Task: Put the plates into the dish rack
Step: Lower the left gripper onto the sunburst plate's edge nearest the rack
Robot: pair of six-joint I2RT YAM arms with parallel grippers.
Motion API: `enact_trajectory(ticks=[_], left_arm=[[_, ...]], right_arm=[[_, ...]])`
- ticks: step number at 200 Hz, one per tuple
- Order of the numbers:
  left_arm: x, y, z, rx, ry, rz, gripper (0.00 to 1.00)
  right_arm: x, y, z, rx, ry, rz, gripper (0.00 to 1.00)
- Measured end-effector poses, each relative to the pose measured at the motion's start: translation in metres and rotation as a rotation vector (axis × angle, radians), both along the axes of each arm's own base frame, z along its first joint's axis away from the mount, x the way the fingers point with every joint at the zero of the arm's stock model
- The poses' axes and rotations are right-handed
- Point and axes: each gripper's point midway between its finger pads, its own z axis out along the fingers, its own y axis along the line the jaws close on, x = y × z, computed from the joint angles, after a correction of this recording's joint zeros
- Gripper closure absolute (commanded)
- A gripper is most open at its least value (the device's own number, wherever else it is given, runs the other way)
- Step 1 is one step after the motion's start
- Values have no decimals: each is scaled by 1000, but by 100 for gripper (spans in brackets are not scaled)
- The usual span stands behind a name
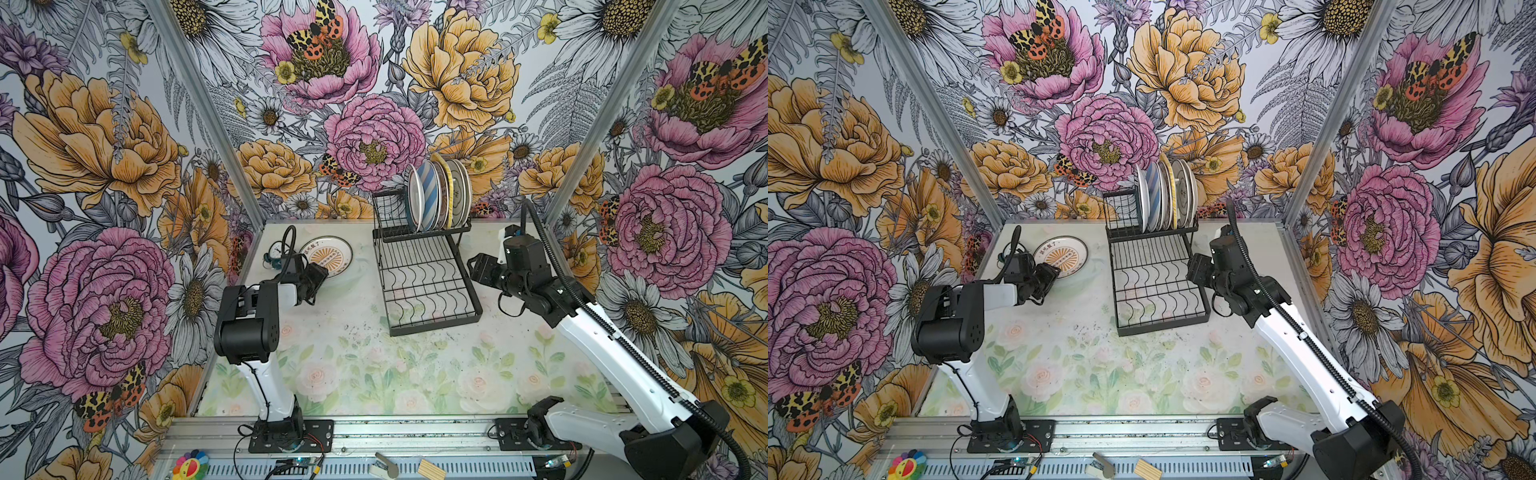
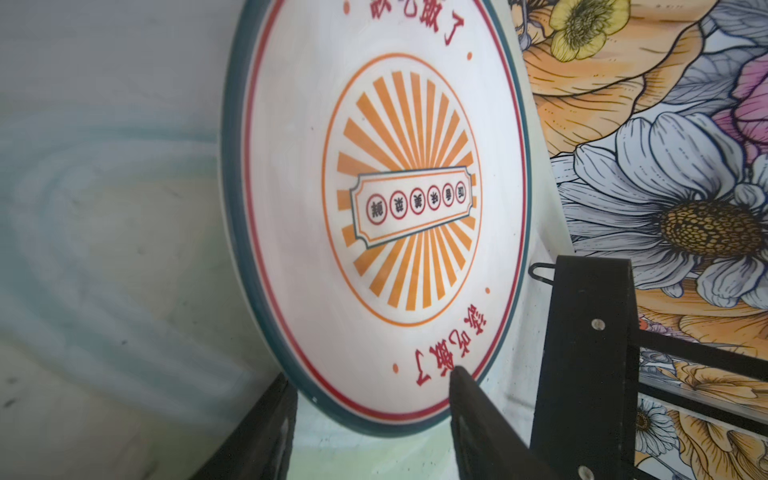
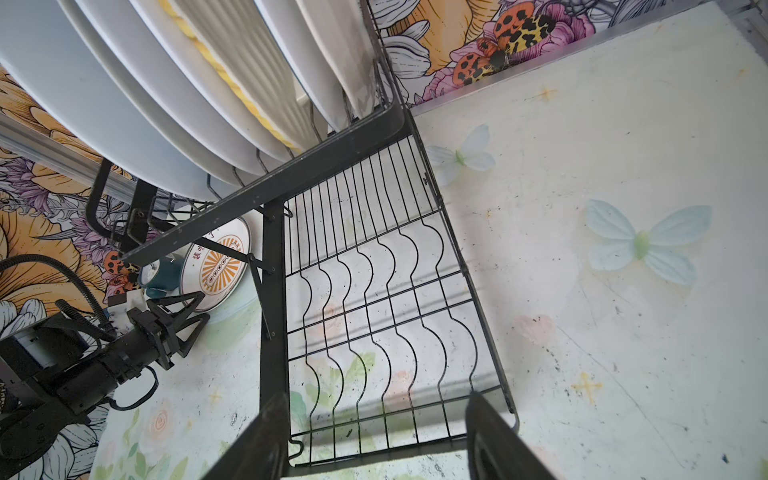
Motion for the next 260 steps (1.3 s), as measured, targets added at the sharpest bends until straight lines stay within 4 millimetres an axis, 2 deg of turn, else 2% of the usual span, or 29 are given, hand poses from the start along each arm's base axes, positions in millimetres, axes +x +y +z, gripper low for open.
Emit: enact_trajectory(ticks=[64, 90, 127, 146, 170, 236, 260], left_arm=[[13, 6, -3, -34, -42, 42, 55], [14, 9, -7, -51, -42, 64, 70], [13, 14, -12, -70, -39, 89, 84], [15, 18, -11, -77, -49, 101, 91], [23, 18, 0, -93, -103, 102, 100], [20, 16, -1, -123, -98, 105, 100], [13, 13, 1, -139, -82, 89, 100]], right_arm=[[4, -5, 0, 17, 3, -8, 33], [4, -6, 0, 21, 5, -10, 33], [4, -4, 0, 30, 8, 1, 33], [4, -5, 0, 32, 9, -1, 33], [5, -6, 0, 34, 9, -3, 33], [4, -4, 0, 43, 13, 9, 33], [4, -1, 1, 53, 11, 21, 33]])
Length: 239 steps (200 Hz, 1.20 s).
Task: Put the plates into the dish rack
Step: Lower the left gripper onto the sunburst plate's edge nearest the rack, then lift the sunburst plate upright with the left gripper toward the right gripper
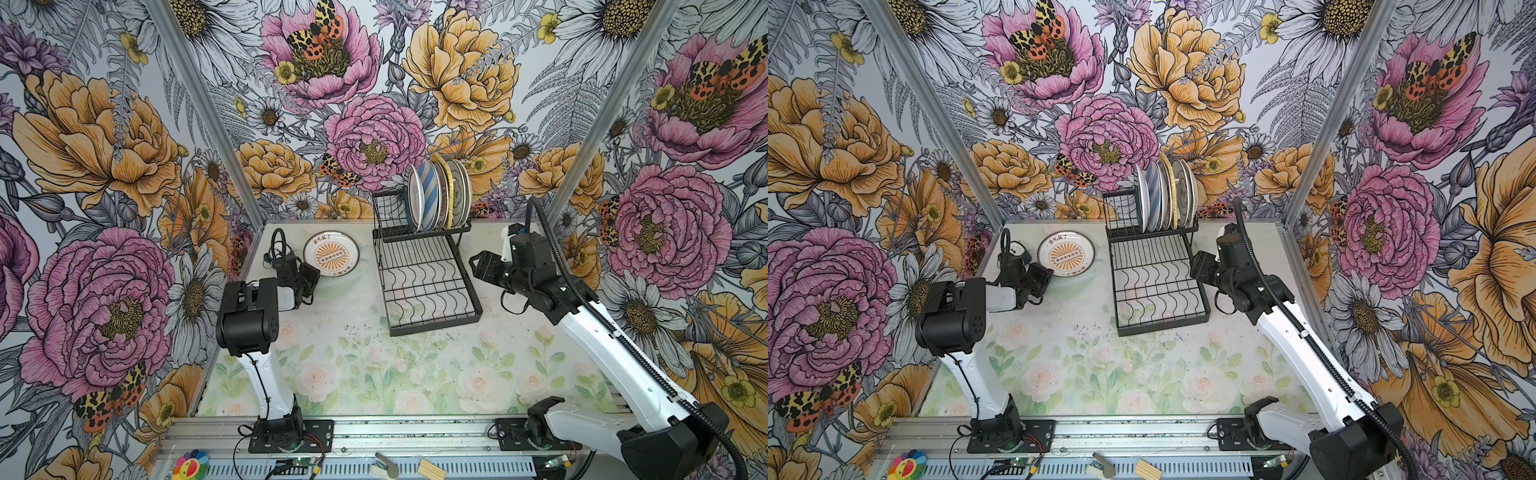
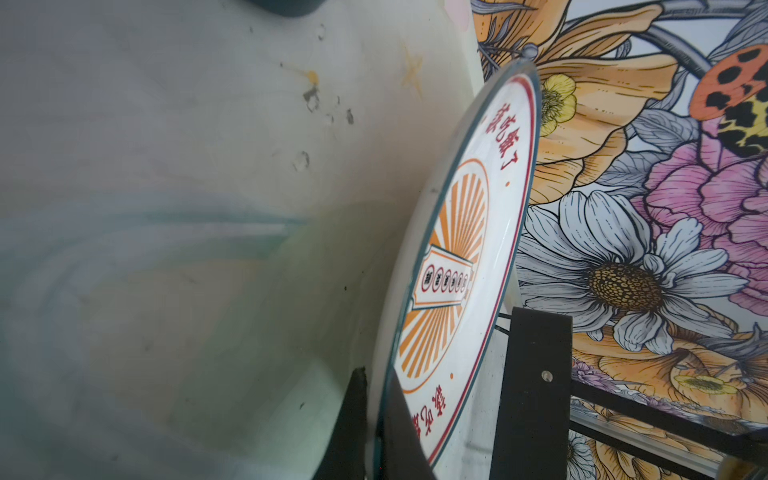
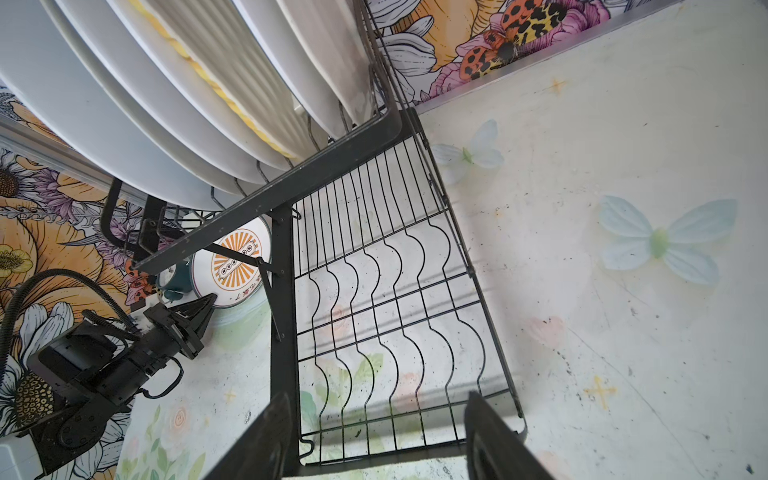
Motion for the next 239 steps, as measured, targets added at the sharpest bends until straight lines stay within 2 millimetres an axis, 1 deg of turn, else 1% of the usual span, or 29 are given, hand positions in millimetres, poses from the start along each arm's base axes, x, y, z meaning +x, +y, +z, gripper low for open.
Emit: enact_trajectory(ticks=[15, 29, 59, 79, 97, 125, 150, 169, 215, 239], left_arm=[[-9, -2, 2, -8, 17, -12, 100], [-19, -3, 10, -15, 24, -25, 100], [-35, -4, 42, -20, -12, -56, 100], [-46, -6, 65, -10, -38, -84, 100], [-60, -8, 81, -1, -49, -109, 100], [-85, -13, 99, 12, -47, -149, 100], [-108, -17, 111, 21, -42, -181, 100], [-121, -23, 117, 15, -40, -219, 100], [-154, -44, 119, -21, -30, -320, 100], [-169, -55, 127, -30, -53, -380, 100]], right_arm=[[0, 3, 0, 11, -1, 13, 33], [-1, 6, -4, 21, 7, 29, 32], [-4, 13, -14, 43, 37, 58, 26], [-6, 17, -18, 62, 51, 75, 25], [-7, 22, -19, 79, 53, 96, 24], [-8, 29, -22, 104, 64, 128, 24], [-11, 39, -28, 116, 87, 167, 24], [-14, 50, -32, 125, 100, 203, 24], [-22, 85, -39, 154, 125, 319, 24], [-28, 103, -48, 161, 156, 377, 24]])
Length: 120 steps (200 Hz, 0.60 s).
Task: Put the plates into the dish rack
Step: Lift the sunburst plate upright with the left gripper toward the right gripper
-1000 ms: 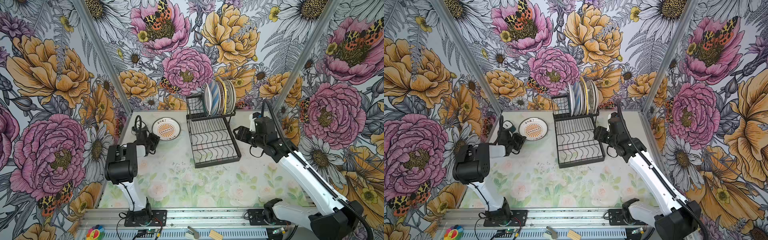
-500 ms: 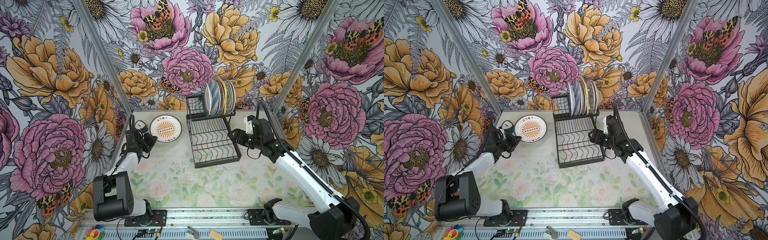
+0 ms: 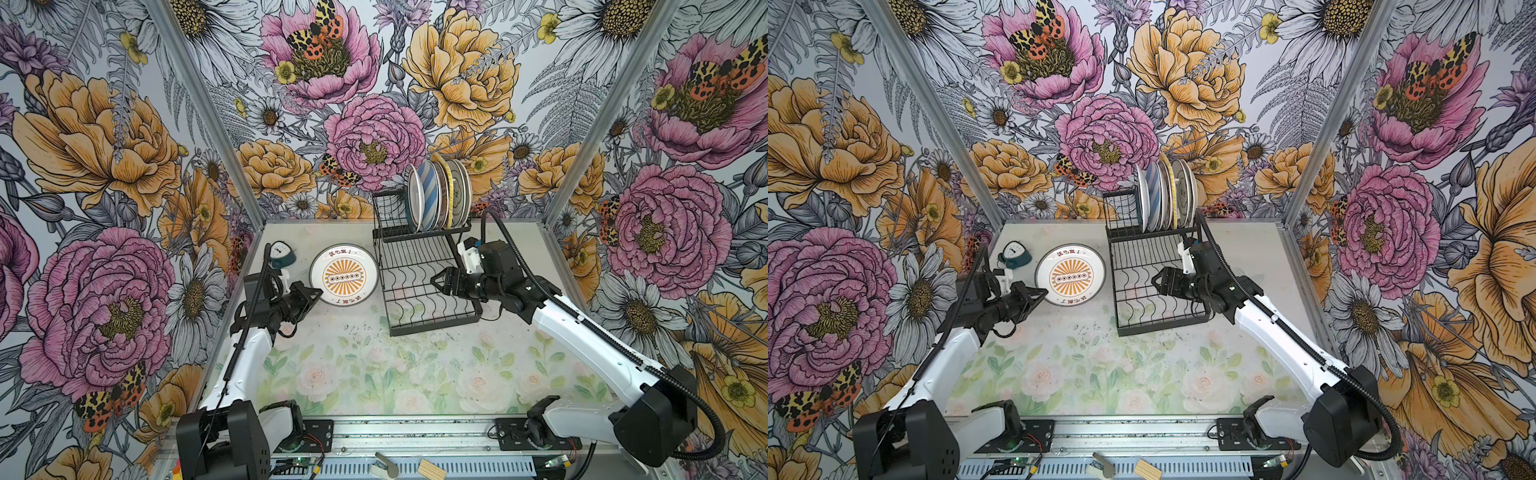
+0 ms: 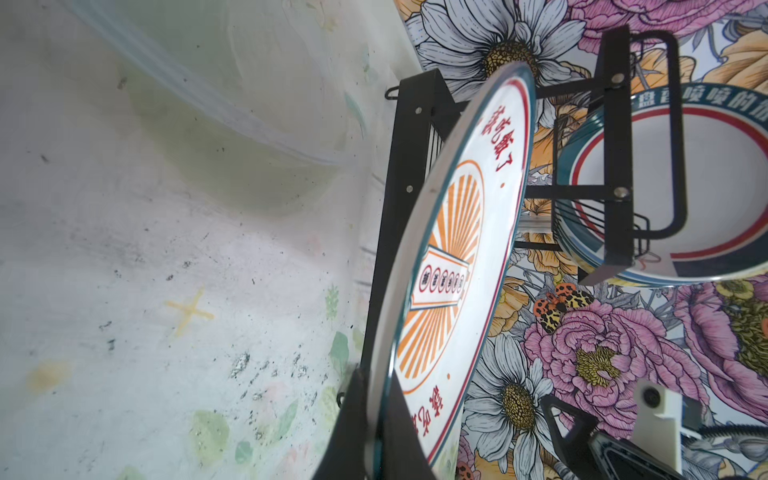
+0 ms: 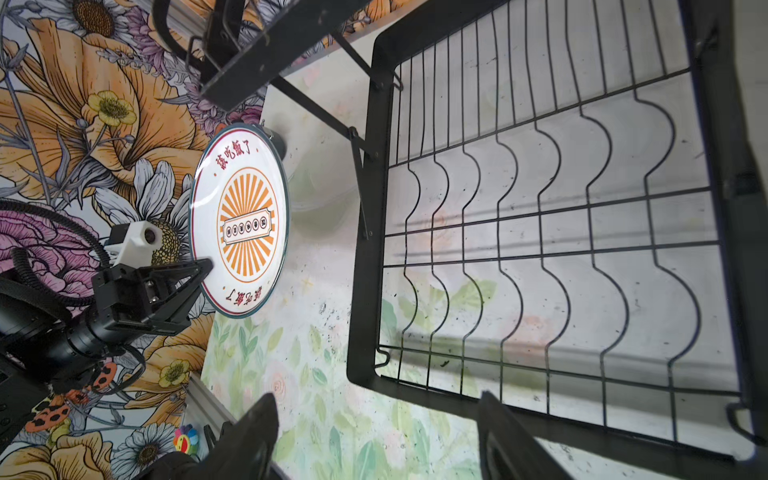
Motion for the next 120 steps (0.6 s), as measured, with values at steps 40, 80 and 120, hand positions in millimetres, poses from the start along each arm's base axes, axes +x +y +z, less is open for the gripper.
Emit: enact_trajectory(ticks=[40, 80, 120], left_arm=[[-22, -33, 9, -25, -43, -137, 100], [-45, -77, 12, -45, -51, -307, 100], [-59, -97, 21, -60, -78, -393, 100]], right_arm=[[-6, 23, -4, 39, 18, 80, 24], [-11, 37, -1, 90, 28, 146, 25], [-17, 52, 3, 150, 38, 220, 32]])
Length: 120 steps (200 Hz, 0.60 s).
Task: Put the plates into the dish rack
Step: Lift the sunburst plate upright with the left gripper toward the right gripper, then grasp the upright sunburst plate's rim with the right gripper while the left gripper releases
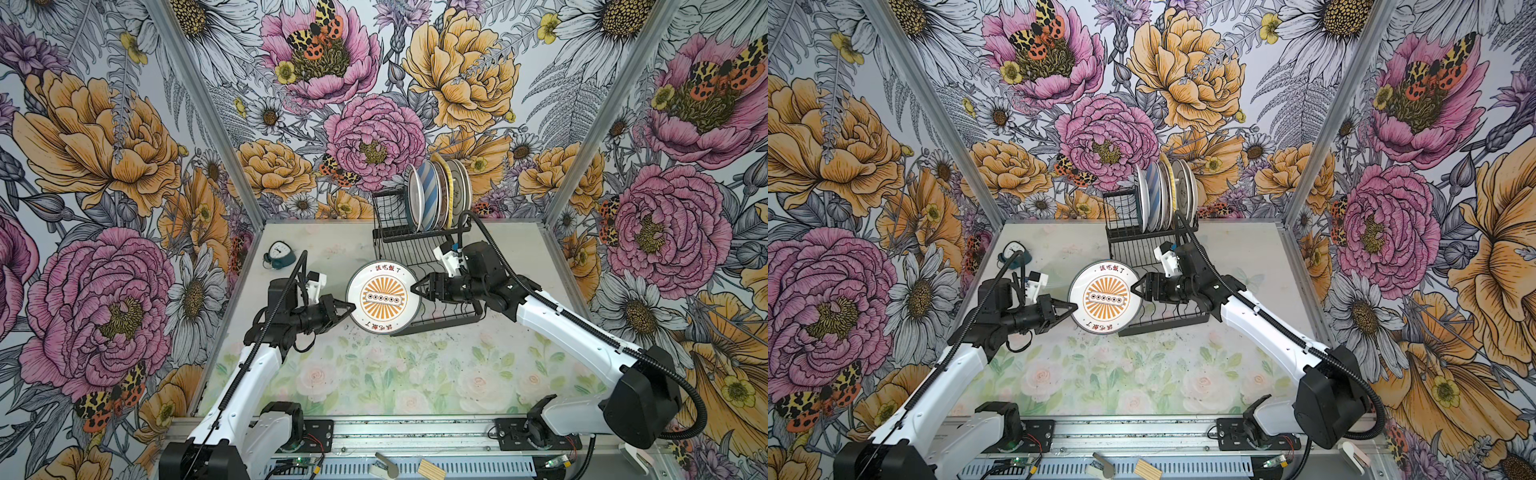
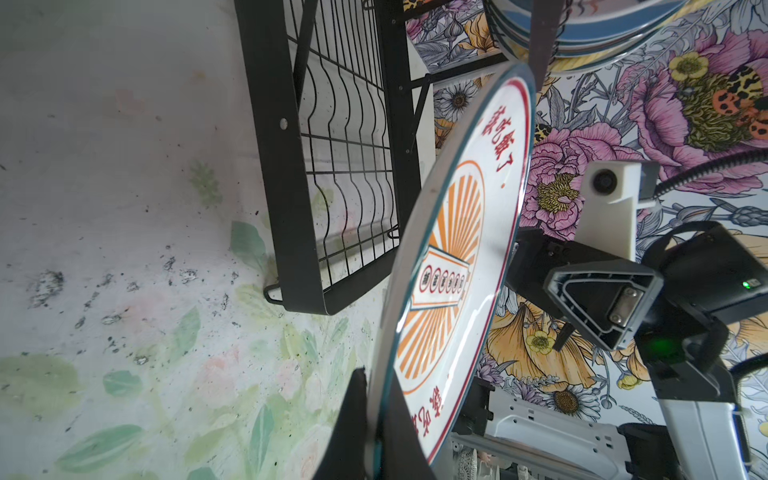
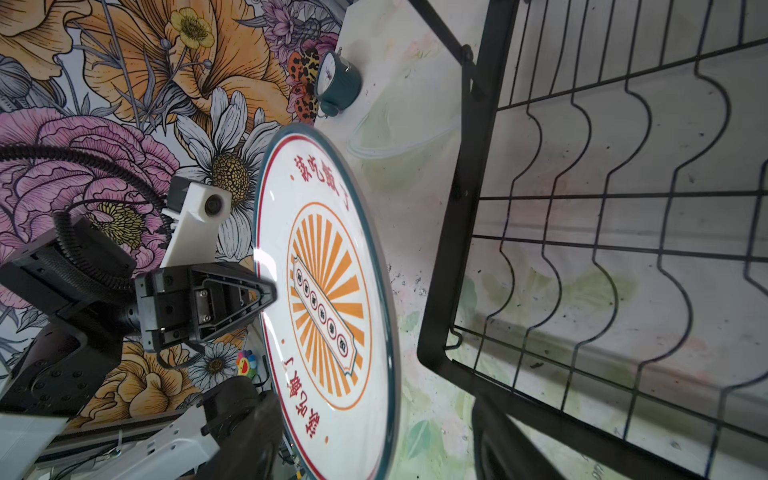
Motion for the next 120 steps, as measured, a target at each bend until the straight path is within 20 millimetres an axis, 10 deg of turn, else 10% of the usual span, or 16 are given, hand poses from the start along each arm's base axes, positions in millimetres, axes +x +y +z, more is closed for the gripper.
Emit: enact_trajectory(ticks=[120], left_arm=[[-10, -17, 3, -33, 8, -85, 100]], right_arm=[[-19, 20, -6, 121, 78, 130, 65]])
